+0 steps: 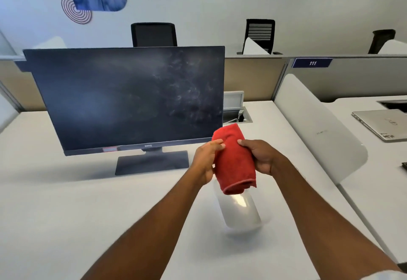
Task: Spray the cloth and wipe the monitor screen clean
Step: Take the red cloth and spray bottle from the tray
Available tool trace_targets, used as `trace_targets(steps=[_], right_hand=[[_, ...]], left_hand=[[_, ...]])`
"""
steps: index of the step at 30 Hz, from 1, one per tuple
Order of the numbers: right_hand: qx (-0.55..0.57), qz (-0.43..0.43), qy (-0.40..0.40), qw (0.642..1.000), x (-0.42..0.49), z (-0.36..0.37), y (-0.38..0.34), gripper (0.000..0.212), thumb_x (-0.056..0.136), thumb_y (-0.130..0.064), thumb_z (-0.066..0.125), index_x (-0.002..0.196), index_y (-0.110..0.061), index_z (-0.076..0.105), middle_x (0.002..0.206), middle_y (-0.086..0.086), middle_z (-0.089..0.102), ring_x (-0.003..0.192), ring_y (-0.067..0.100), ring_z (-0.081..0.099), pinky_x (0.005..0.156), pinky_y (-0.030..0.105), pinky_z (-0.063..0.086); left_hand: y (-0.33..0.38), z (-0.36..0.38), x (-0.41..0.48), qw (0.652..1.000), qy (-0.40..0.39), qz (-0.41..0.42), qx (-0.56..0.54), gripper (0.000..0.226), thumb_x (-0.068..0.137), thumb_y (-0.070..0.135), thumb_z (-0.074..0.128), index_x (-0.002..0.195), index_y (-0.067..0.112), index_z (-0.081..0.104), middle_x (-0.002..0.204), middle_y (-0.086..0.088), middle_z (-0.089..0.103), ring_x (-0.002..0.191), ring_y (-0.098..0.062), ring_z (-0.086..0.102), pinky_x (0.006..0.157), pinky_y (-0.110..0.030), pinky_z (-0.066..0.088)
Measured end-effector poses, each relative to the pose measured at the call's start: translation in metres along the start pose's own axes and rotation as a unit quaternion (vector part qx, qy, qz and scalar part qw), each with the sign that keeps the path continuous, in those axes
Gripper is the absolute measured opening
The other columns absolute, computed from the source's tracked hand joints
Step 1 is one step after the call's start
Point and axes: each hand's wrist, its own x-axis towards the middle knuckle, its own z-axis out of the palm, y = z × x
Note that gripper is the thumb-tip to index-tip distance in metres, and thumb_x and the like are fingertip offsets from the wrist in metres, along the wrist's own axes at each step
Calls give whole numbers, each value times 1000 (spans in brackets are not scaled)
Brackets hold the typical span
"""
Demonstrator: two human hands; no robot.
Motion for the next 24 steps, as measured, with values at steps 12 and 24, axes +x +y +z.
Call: trace_targets(steps=[12, 24], right_hand=[[-115, -98, -60, 987, 12, 99, 20, 85, 84, -16, 74, 149, -34, 22, 138, 4, 49, 115, 33, 59, 80, 48, 59], [-241, -85, -110, 961, 27, 164, 96, 77, 89, -4, 62, 149, -38, 29, 141, -1, 43, 115, 23, 56, 75, 29, 56]], left_hand=[[18, -105, -23, 995, -11, 93, -27, 50, 81, 7, 71, 124, 27, 57, 124, -3, 58, 108, -30, 61, 82, -44, 56], [-14, -203, -35, 994, 48, 41, 85, 57, 84, -10, 56, 134, 17, 53, 125, -7, 57, 103, -27, 57, 83, -42, 50]])
